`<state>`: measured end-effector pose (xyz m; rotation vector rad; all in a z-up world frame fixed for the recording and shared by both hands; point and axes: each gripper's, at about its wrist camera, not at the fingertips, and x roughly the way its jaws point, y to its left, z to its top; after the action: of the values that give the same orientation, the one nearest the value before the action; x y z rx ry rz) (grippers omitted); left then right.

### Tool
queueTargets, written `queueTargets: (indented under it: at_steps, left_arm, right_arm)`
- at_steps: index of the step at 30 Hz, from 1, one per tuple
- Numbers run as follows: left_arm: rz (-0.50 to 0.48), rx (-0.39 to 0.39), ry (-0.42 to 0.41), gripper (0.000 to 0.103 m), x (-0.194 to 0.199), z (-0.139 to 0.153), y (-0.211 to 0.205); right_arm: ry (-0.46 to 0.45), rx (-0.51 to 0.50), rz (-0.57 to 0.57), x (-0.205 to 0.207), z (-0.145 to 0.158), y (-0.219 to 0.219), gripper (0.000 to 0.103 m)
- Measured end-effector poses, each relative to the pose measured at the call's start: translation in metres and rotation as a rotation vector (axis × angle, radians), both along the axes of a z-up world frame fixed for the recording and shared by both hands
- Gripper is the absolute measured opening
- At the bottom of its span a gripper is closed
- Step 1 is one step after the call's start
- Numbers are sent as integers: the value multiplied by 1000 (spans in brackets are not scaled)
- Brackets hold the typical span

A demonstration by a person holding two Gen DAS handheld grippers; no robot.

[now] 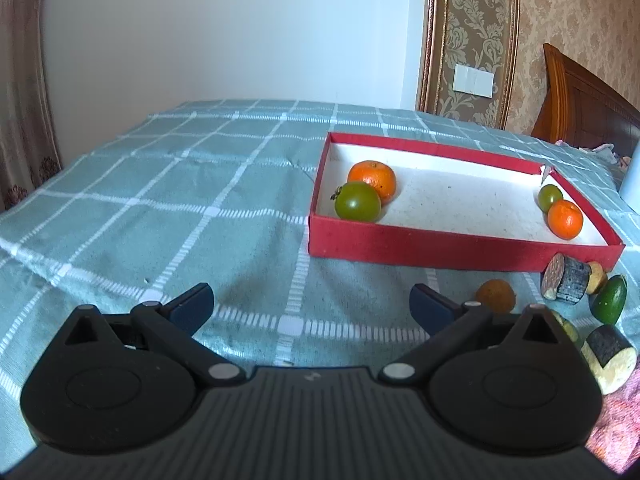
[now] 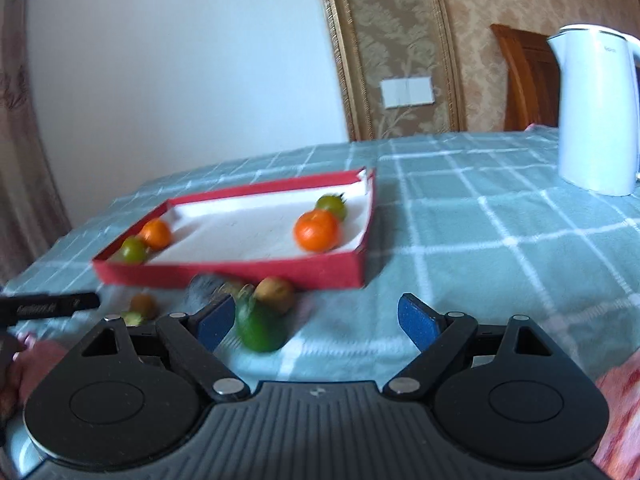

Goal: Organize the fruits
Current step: 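Close the right gripper on the dark green avocado-shaped fruit and lift it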

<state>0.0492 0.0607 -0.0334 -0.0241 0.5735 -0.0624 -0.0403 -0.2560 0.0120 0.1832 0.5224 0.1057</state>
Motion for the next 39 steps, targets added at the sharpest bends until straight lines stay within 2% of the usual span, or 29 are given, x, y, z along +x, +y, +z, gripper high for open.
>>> queueTargets:
  at_steps: [5, 13, 15, 17, 19, 22, 24, 26, 29, 39]
  left_arm:
    - [-2, -31, 25, 103, 2, -3, 4]
    - [-10, -46, 36, 103, 3, -3, 5]
    - [-12, -49, 36, 103, 3, -3, 6]
    - [-12, -52, 35, 103, 3, -3, 6]
    - [-13, -57, 34, 103, 3, -3, 7]
    - [-13, -61, 34, 103, 3, -3, 7]
    - [-13, -61, 34, 103, 3, -3, 7]
    - [-14, -61, 34, 103, 3, -3, 7]
    - [-15, -66, 33, 103, 3, -3, 8]
    - [-15, -65, 33, 103, 3, -3, 8]
  right_arm:
    - [13, -31, 33, 3, 0, 13, 89]
    - [48, -7, 57, 16, -3, 26, 89]
    - [56, -11, 53, 19, -4, 28, 83]
    - [77, -9, 40, 24, -7, 29, 67]
    - [114, 10, 50, 30, -11, 28, 60]
    - [110, 14, 42, 31, -11, 28, 58]
    - [110, 6, 42, 30, -11, 29, 51]
    - [113, -13, 50, 31, -10, 32, 34]
    - [117, -30, 41, 31, -10, 34, 32]
    - [112, 56, 25, 26, -9, 18, 31]
